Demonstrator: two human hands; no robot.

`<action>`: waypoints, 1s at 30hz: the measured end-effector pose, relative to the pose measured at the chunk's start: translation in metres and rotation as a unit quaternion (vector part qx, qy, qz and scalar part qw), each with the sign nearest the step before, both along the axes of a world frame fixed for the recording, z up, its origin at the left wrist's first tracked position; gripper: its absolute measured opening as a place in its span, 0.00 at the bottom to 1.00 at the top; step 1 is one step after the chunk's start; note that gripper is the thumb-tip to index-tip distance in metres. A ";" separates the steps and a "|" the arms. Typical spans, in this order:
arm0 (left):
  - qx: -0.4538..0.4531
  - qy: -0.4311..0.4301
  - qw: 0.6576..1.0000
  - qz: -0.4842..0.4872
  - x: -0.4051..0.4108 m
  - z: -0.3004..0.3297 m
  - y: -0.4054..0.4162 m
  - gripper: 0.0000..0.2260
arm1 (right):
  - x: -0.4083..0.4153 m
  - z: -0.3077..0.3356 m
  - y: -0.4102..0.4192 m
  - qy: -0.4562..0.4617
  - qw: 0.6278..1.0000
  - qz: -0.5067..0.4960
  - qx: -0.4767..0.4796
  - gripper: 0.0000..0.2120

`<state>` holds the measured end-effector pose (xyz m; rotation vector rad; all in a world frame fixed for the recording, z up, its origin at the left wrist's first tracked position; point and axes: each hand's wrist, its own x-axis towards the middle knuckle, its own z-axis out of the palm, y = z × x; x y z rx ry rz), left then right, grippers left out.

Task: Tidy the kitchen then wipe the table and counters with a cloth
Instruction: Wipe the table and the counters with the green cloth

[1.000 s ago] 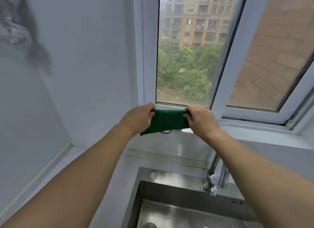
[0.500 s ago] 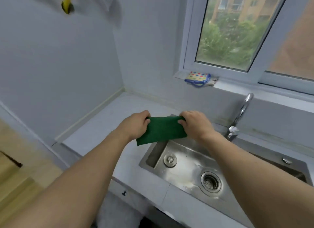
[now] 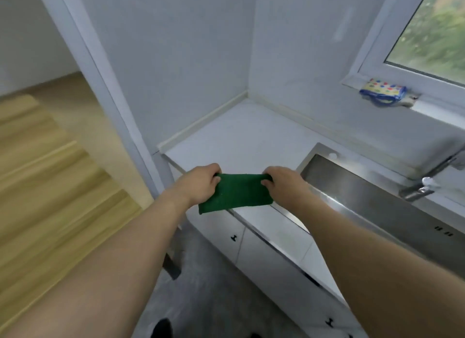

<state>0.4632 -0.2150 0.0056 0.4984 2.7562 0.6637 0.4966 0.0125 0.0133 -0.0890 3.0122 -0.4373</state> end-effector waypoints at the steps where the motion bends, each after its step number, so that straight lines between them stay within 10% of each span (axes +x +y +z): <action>1: -0.001 -0.002 1.000 0.001 -0.003 -0.005 -0.022 0.06 | -0.007 -0.005 -0.023 -0.005 1.000 0.007 0.002 0.11; 16: 0.008 -0.071 0.981 0.179 -0.053 -0.117 -0.341 0.13 | -0.099 -0.089 -0.347 -0.119 0.982 0.146 -0.013 0.06; 26: 0.029 0.069 0.972 0.225 -0.141 -0.152 -0.425 0.13 | -0.188 -0.111 -0.436 0.029 0.961 0.274 0.035 0.05; 30: -0.005 0.020 0.982 0.189 -0.130 -0.182 -0.441 0.15 | -0.183 -0.143 -0.453 -0.085 0.929 0.340 0.123 0.12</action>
